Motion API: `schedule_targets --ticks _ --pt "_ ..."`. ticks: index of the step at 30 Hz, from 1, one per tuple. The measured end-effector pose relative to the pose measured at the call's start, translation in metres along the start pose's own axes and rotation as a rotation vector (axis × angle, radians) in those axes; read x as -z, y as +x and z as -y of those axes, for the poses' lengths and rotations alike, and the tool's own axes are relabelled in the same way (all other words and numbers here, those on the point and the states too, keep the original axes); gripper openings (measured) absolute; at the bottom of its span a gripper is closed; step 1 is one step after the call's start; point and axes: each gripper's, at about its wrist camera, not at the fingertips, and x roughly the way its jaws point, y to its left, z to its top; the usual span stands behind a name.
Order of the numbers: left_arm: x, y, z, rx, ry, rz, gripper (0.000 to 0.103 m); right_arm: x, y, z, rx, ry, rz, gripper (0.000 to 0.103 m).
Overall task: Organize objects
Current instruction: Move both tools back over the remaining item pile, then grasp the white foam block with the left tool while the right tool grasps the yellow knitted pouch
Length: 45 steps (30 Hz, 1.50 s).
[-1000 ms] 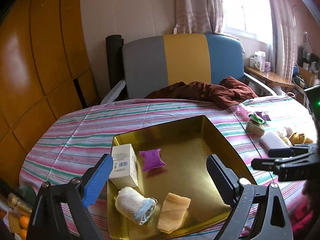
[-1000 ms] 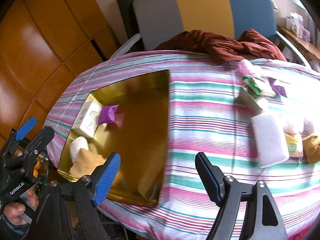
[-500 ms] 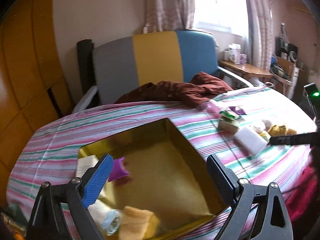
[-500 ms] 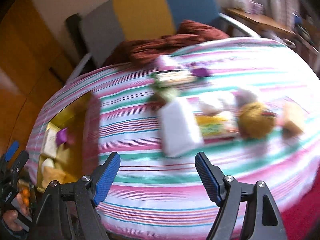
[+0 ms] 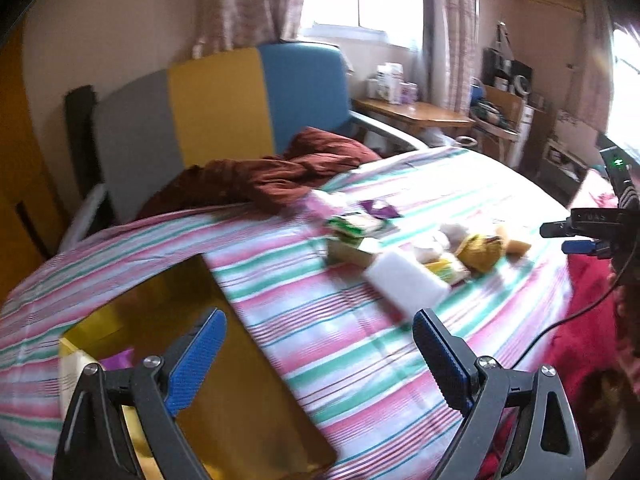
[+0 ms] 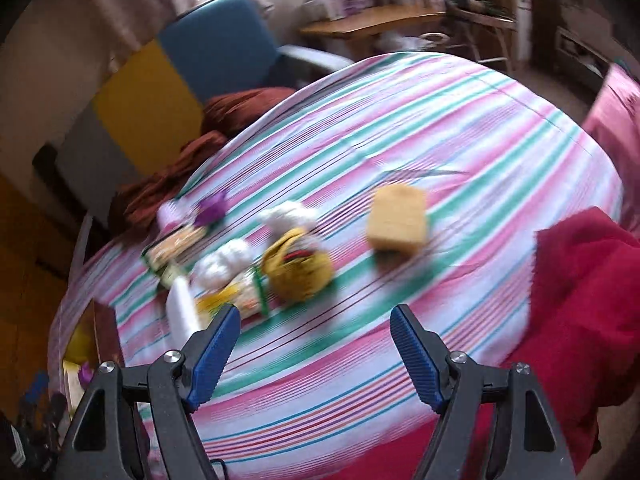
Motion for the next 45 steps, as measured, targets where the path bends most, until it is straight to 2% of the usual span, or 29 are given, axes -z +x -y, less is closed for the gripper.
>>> schedule_targets --ticks 4,8,14,20,27,28,36,37,39,41,45 --pt "-0.01 0.027 0.017 0.076 -0.024 -0.07 0.095 -0.011 -0.004 0.028 0.021 0.086 0.02 0.079" --pt "-0.014 0.055 0.026 0.133 -0.078 -0.142 0.095 -0.018 0.003 0.039 -0.012 0.143 -0.006 0.079" --pt "-0.014 0.096 0.029 0.18 -0.186 -0.242 0.094 -0.025 0.032 0.005 -0.091 0.047 -0.075 0.079" --pt "-0.011 0.126 0.027 0.203 -0.262 -0.299 0.094 -0.034 0.081 -0.027 -0.104 -0.026 -0.157 0.079" --pt "-0.016 0.154 0.028 0.235 -0.334 -0.34 0.094 -0.032 0.121 -0.035 -0.069 -0.072 -0.222 0.078" --pt "-0.018 0.159 0.029 0.235 -0.343 -0.345 0.094 -0.031 0.123 -0.036 -0.065 -0.081 -0.228 0.074" --pt "-0.031 0.193 0.036 0.22 -0.404 -0.392 0.093 -0.024 0.13 -0.051 0.037 -0.224 -0.221 0.068" --pt "-0.03 0.197 0.036 0.218 -0.406 -0.4 0.093 -0.024 0.13 -0.052 0.049 -0.236 -0.219 0.064" --pt "-0.025 0.202 0.036 0.212 -0.399 -0.421 0.075 -0.023 0.131 -0.051 0.071 -0.254 -0.216 0.058" --pt "-0.022 0.197 0.036 0.2 -0.367 -0.394 0.065 -0.023 0.132 -0.052 0.076 -0.265 -0.214 0.053" --pt "-0.015 0.186 0.032 0.227 -0.36 -0.372 0.061 -0.024 0.127 -0.049 0.072 -0.263 -0.193 0.049"
